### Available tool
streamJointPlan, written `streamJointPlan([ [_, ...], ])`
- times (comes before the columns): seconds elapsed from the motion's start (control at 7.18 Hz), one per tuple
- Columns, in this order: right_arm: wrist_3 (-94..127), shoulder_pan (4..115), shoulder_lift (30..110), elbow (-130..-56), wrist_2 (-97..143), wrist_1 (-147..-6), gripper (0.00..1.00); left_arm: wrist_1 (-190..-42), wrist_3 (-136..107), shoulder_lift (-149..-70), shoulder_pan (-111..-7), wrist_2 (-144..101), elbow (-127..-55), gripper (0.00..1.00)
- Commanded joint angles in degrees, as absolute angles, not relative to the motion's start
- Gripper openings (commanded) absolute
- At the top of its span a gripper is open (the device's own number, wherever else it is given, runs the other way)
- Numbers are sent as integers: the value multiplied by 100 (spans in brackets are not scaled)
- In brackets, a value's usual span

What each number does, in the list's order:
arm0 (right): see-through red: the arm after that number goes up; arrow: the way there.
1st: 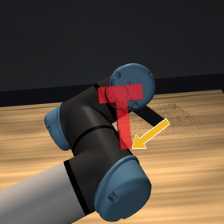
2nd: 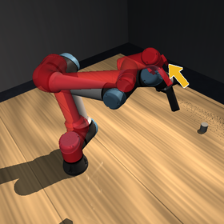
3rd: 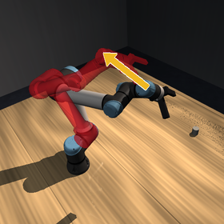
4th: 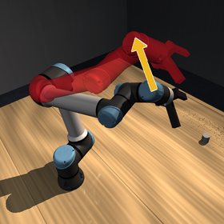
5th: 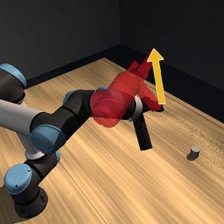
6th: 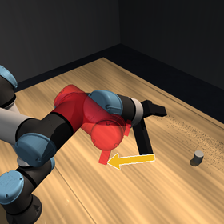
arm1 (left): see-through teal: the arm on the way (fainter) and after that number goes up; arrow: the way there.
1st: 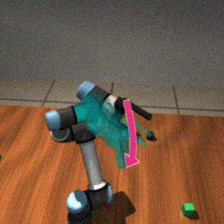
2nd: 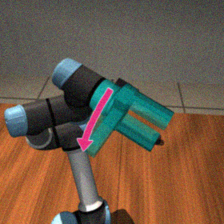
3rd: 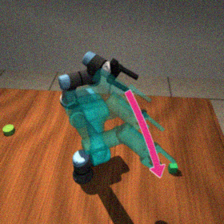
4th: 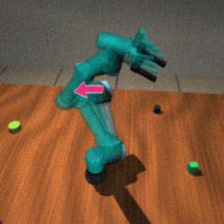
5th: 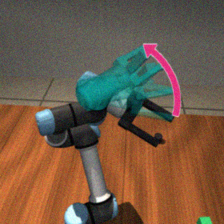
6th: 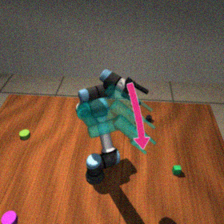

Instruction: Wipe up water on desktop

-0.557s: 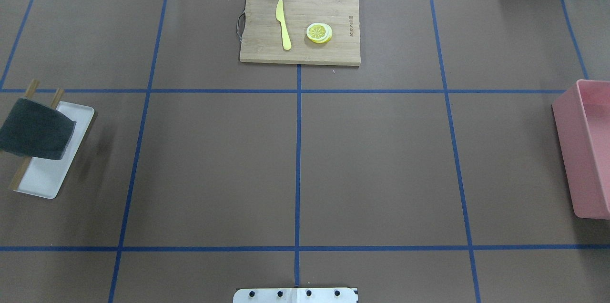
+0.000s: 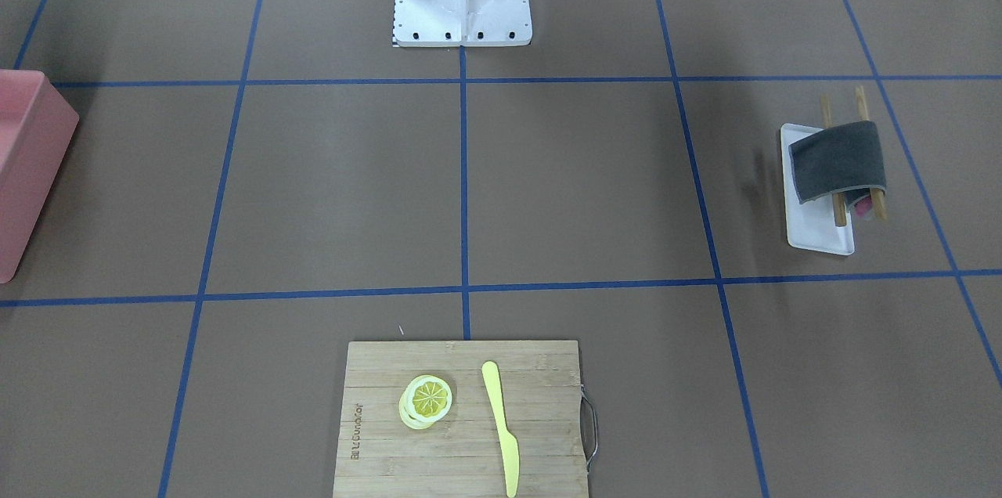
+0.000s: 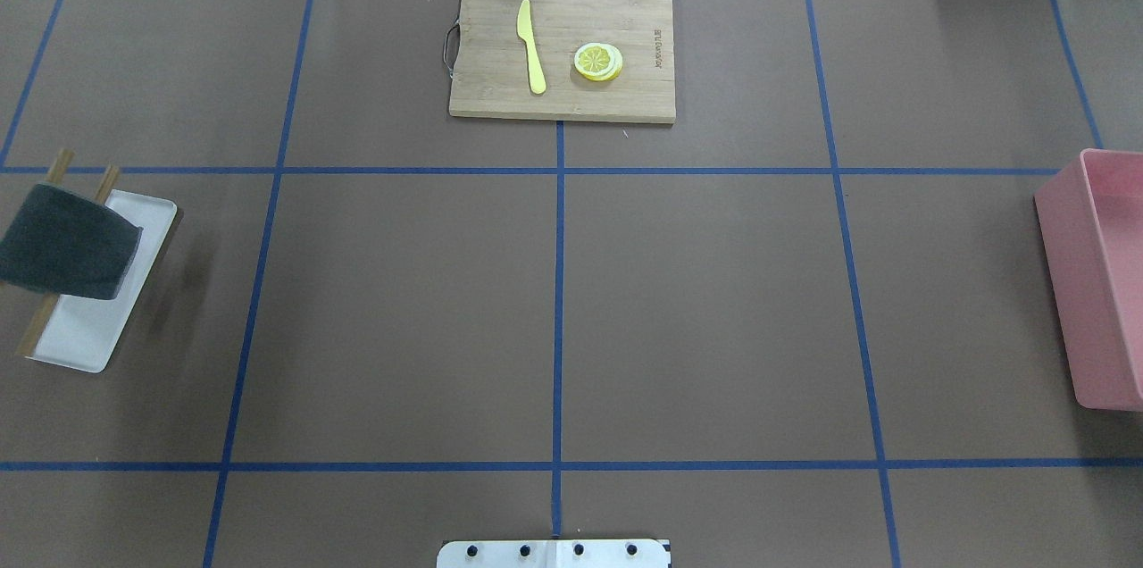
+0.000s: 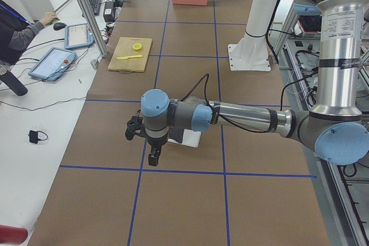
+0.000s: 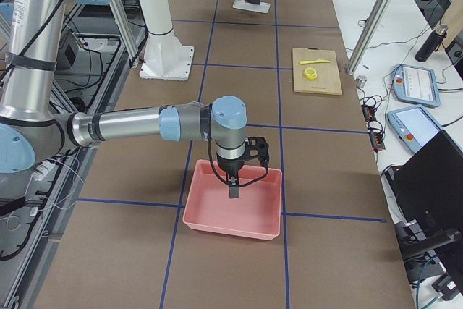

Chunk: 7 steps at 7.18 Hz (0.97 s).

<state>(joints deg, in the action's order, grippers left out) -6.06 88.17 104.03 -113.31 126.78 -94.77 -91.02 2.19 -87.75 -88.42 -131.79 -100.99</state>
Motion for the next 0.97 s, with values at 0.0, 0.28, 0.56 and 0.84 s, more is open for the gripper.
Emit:
streamJointPlan([
  [0.0,-572,8816,10328,-11486,12665,-9379,100,-9279,211,-8806,-8850,-13175,-10440,99],
  [0.28,-554,8824,10187,-11487,12665,-9378,100,-10698,158,-8859,-8851,-13148,-10048,99],
  [0.56,-475,8833,10195,-11505,12928,-9378,100,-11048,141,-9016,-8851,-13148,-9793,99],
  [0.84,-510,8851,10187,-11505,12929,-9378,100,-11057,158,-9070,-8851,-13140,-9756,99],
])
